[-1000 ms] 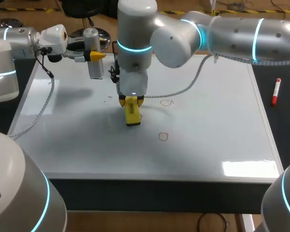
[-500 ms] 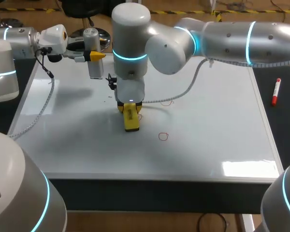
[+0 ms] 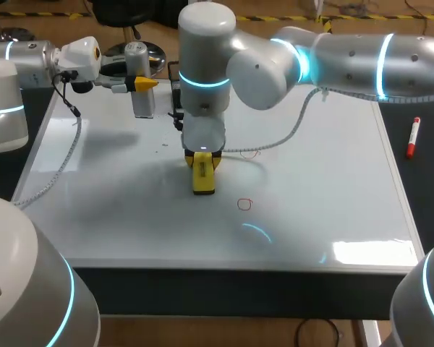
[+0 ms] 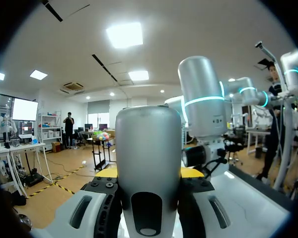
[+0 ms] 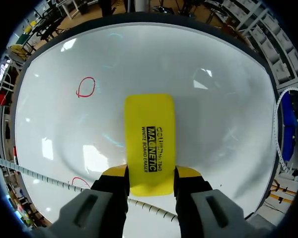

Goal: Pick up the inspection probe, press it on each red-marked spot on the whiteboard one by one, put down the probe, pick up the eraser, and wipe off all the red marks.

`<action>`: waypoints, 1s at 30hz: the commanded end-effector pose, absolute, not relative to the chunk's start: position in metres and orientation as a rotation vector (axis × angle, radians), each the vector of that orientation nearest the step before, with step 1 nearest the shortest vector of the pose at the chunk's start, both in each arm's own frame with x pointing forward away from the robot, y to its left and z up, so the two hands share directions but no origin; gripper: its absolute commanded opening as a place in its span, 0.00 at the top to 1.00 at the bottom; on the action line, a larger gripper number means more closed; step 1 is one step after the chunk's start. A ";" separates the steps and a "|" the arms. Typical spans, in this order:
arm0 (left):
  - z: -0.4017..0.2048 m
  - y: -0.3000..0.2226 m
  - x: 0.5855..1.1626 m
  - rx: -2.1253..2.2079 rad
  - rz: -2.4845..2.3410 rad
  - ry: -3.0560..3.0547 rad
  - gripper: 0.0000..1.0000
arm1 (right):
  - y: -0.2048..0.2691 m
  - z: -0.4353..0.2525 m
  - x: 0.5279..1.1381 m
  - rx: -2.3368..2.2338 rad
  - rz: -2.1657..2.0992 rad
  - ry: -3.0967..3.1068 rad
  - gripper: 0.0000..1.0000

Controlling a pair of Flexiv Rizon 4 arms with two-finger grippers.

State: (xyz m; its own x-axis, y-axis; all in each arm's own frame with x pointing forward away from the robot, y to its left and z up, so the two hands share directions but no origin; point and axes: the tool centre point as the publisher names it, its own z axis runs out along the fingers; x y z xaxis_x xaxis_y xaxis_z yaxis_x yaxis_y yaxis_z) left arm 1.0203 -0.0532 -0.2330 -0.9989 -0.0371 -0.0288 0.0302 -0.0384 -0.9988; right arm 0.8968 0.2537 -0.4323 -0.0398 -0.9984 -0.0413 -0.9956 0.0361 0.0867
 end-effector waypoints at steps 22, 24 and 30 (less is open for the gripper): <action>-0.232 -0.053 1.021 -0.008 -2.230 2.147 1.00 | 0.228 -0.405 0.900 2.163 -0.146 -2.209 1.00; -0.232 -0.053 1.021 -0.008 -2.230 2.147 1.00 | 0.228 -0.391 0.905 2.183 -0.158 -2.214 1.00; -0.232 -0.053 1.021 -0.008 -2.230 2.147 1.00 | 0.223 -0.368 0.924 2.226 -0.106 -2.230 1.00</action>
State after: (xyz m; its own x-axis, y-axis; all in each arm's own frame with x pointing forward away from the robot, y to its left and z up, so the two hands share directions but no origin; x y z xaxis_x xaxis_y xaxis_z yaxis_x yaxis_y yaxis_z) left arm 1.0203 -0.0532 -0.2330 -0.9989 -0.0371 -0.0288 0.0302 -0.0384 -0.9988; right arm 0.9242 0.2316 -0.3844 -0.0065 -0.9983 -0.0584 -0.9988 0.0036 0.0486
